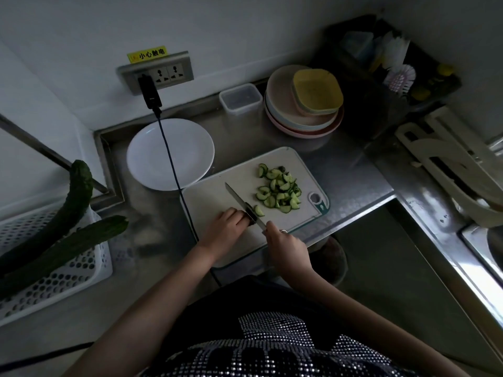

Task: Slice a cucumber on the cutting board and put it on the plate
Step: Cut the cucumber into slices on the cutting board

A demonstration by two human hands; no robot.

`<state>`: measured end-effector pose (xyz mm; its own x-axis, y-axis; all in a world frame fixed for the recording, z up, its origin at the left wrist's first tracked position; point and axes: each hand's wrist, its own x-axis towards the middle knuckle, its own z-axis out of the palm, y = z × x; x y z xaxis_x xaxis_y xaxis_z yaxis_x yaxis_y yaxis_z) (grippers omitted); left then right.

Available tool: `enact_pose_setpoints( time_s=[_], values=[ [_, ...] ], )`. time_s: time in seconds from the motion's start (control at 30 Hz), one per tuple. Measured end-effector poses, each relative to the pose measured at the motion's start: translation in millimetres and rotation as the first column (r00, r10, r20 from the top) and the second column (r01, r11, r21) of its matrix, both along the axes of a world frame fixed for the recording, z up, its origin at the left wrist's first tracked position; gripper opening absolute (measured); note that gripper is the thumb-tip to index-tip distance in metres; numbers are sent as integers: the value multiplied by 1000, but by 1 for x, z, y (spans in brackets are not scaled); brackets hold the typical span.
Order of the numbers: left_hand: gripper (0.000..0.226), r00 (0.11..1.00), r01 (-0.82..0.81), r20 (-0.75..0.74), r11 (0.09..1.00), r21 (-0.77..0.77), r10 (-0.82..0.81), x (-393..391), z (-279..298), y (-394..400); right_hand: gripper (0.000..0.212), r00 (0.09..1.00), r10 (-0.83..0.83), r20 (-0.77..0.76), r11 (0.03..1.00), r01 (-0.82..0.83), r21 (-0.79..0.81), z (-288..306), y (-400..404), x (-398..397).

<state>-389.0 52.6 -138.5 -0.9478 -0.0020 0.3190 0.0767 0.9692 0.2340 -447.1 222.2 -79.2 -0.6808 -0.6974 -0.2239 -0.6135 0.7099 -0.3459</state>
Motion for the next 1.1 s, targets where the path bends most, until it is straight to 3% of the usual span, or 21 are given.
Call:
enact_pose_setpoints(
  time_s=[0.23, 0.43, 1.1],
  values=[
    [28, 999, -11, 43, 1000, -28, 12, 2, 0, -1, 7, 999, -15, 48, 996, 11, 87, -9, 4, -3],
    [25, 999, -18, 49, 1000, -7, 18, 1, -2, 0, 17, 1000, -2, 17, 1000, 2, 17, -2, 1, -1],
    [22, 999, -9, 34, 1000, -19, 10, 2, 2, 1, 17, 994, 100, -35, 991, -96, 97, -6, 1, 0]
  ],
)
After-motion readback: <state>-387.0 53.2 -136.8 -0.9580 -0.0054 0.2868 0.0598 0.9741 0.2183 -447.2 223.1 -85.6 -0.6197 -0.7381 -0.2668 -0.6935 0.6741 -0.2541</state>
